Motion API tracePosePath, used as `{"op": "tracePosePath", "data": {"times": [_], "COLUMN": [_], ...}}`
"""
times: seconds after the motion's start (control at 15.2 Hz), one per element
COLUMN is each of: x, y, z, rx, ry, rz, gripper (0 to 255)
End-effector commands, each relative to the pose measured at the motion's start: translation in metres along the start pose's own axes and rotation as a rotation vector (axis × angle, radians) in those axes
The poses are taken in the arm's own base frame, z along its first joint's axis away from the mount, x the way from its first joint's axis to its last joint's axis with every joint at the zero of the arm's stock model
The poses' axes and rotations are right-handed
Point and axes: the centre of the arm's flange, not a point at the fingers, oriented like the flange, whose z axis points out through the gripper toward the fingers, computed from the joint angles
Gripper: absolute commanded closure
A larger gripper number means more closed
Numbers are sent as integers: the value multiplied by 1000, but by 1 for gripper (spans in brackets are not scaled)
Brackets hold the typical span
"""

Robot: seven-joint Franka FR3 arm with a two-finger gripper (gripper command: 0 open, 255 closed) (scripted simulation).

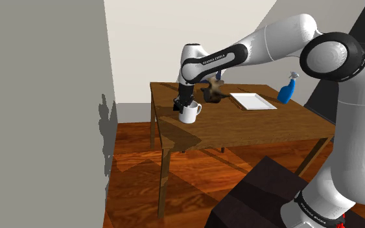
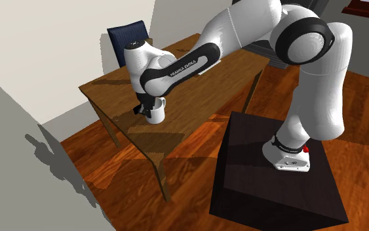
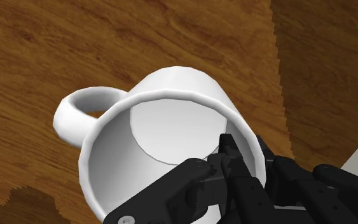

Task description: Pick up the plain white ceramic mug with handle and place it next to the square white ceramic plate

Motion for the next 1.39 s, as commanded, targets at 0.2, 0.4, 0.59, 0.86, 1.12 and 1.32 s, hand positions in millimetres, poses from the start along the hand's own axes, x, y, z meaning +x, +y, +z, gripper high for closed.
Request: {"op": "tracePosePath", "data": {"times": [0.2, 0.4, 0.59, 0.86, 1.12, 1.32], "x": [0, 0, 0, 1, 1, 2], "y": [0, 0, 0, 0, 0, 0], "z": [0, -11, -26, -47, -69, -84], "rx": [0, 0, 0, 0, 0, 0], "ry": [0, 0, 0, 0, 0, 0], "rz": [0, 0, 0, 0, 0, 0], "gripper": [255, 255, 255, 255, 255, 255]}}
